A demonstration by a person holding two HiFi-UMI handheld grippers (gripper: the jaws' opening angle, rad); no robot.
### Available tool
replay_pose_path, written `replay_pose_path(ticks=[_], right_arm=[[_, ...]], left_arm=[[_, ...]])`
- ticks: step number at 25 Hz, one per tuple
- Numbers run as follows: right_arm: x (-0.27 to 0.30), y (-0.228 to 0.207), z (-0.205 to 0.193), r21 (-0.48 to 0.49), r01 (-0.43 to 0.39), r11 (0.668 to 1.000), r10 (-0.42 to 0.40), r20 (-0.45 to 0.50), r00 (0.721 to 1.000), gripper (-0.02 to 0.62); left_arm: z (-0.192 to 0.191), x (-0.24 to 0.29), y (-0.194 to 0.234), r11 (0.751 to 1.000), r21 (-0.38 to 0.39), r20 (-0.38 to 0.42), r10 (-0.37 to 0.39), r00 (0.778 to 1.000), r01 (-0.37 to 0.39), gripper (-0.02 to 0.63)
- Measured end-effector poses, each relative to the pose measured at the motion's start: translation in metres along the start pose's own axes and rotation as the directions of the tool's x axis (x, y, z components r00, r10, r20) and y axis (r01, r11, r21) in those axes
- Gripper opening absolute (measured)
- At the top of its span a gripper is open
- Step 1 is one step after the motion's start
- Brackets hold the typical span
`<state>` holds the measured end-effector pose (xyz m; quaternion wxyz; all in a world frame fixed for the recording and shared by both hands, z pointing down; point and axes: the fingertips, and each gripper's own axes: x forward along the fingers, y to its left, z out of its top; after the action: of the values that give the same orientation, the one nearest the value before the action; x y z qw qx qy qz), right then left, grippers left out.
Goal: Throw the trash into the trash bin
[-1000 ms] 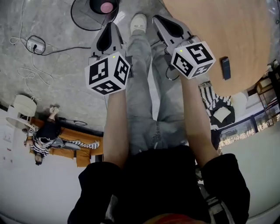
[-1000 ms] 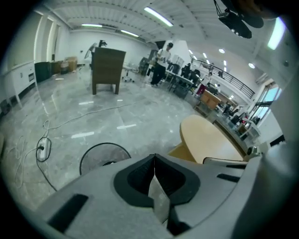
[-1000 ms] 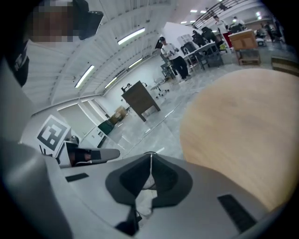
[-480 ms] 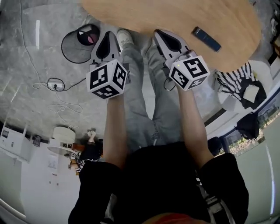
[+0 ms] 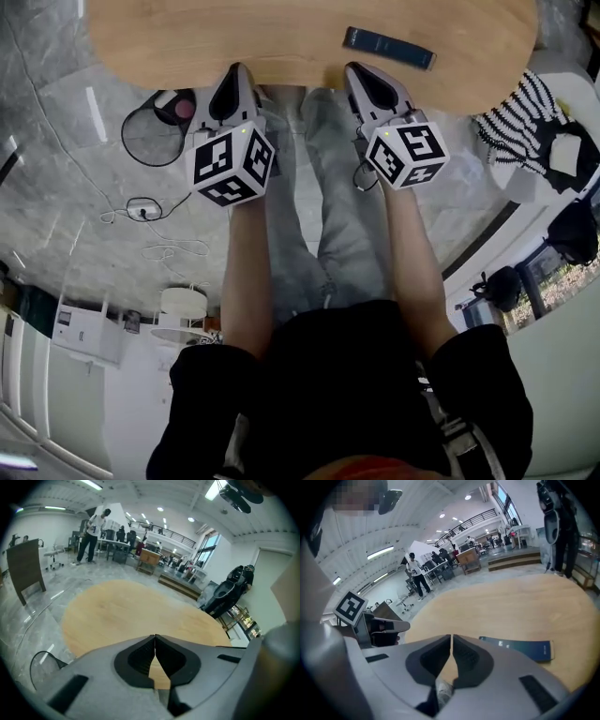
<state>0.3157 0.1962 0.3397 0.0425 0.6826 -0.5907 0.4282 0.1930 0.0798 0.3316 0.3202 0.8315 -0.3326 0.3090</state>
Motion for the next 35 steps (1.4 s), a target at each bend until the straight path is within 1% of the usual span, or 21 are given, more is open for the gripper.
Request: replay_pose_path(ticks=[1,3,5,7,8,10,11,13,15,16,17,20,21,22,23,27,29,30,32,33,35], right_arm=[[-0.005,-0.010,-0.001,-0.022,0.021,1.000,-0.021,-0.006,1.000,0.015],[-0.012,-0.025,-0.004,-0.125,0.045,0.991,-0.051,-0.040,0.998,0.015],[-0.017,-0.035,-0.007,-0.237,0.051,0.970,-0.070,-0.072,0.995,0.015],[-0.019,-0.045,-0.008,-0.300,0.056,0.952,-0.088,-0.095,0.992,0.018],[-0.019,-0.051,-0.009,-0.320,0.059,0.946,-0.098,-0.107,0.989,0.038],[-0.020,-0.064,-0.013,-0.352,0.066,0.934,-0.123,-0.140,0.983,0.153],[-0.020,-0.070,-0.014,-0.374,0.069,0.925,-0.137,-0.159,0.978,0.170],[-0.020,-0.083,-0.017,-0.442,0.067,0.894,-0.168,-0.195,0.966,0.179],[-0.019,-0.096,-0.020,-0.524,0.054,0.850,-0.204,-0.234,0.951,0.191],[-0.018,-0.104,-0.023,-0.570,0.046,0.820,-0.229,-0.254,0.940,0.200],[-0.017,-0.112,-0.027,-0.621,0.037,0.783,-0.260,-0.273,0.926,0.202],[-0.013,-0.134,-0.036,-0.760,-0.017,0.650,-0.346,-0.315,0.884,0.207],[-0.011,-0.139,-0.037,-0.785,-0.042,0.618,-0.356,-0.327,0.875,0.207],[-0.010,-0.142,-0.039,-0.800,-0.069,0.597,-0.357,-0.342,0.869,0.207],[-0.008,-0.145,-0.041,-0.806,-0.097,0.584,-0.353,-0.360,0.864,0.209],[-0.002,-0.151,-0.049,-0.801,-0.188,0.569,-0.331,-0.431,0.839,0.210],[0.001,-0.152,-0.050,-0.798,-0.204,0.567,-0.330,-0.447,0.832,0.210],[0.001,-0.152,-0.050,-0.794,-0.208,0.571,-0.328,-0.453,0.829,0.210],[0.001,-0.148,-0.049,-0.776,-0.209,0.595,-0.318,-0.466,0.826,0.204],[0.001,-0.145,-0.049,-0.761,-0.205,0.615,-0.308,-0.471,0.827,0.200],[0.001,-0.139,-0.048,-0.721,-0.187,0.667,-0.282,-0.477,0.832,0.192]], left_arm=[[-0.003,0.004,-0.012,1.000,0.013,-0.009,-0.011,1.000,0.011,0.009],[-0.007,0.013,-0.034,0.999,0.033,-0.025,-0.030,0.999,0.031,0.009],[-0.009,0.022,-0.053,0.997,0.050,-0.039,-0.049,0.998,0.051,0.009],[-0.011,0.030,-0.067,0.996,0.065,-0.050,-0.061,0.997,0.064,0.009],[-0.012,0.033,-0.073,0.995,0.070,-0.055,-0.066,0.996,0.069,0.009],[-0.014,0.038,-0.084,0.994,0.080,-0.064,-0.072,0.995,0.077,0.009],[-0.015,0.041,-0.088,0.993,0.084,-0.069,-0.075,0.995,0.080,0.009],[-0.016,0.046,-0.097,0.992,0.091,-0.078,-0.080,0.994,0.087,0.009],[-0.019,0.051,-0.103,0.991,0.097,-0.088,-0.083,0.993,0.092,0.009],[-0.020,0.053,-0.105,0.991,0.098,-0.093,-0.084,0.992,0.093,0.009],[-0.021,0.056,-0.106,0.991,0.098,-0.098,-0.084,0.992,0.093,0.009],[-0.024,0.064,-0.108,0.991,0.093,-0.109,-0.081,0.991,0.091,0.009],[-0.025,0.066,-0.109,0.992,0.093,-0.112,-0.080,0.990,0.091,0.009],[-0.026,0.069,-0.110,0.992,0.093,-0.115,-0.080,0.990,0.091,0.009],[-0.027,0.071,-0.111,0.992,0.093,-0.117,-0.080,0.990,0.091,0.009],[-0.029,0.076,-0.114,0.992,0.088,-0.125,-0.083,0.989,0.094,0.009],[-0.027,0.078,-0.113,0.992,0.087,-0.126,-0.082,0.989,0.093,0.009],[-0.026,0.078,-0.112,0.992,0.086,-0.125,-0.081,0.989,0.092,0.009],[-0.023,0.076,-0.109,0.993,0.082,-0.122,-0.077,0.989,0.088,0.009],[-0.022,0.075,-0.107,0.993,0.079,-0.120,-0.076,0.990,0.086,0.009],[-0.021,0.073,-0.103,0.994,0.073,-0.114,-0.072,0.991,0.081,0.009]])
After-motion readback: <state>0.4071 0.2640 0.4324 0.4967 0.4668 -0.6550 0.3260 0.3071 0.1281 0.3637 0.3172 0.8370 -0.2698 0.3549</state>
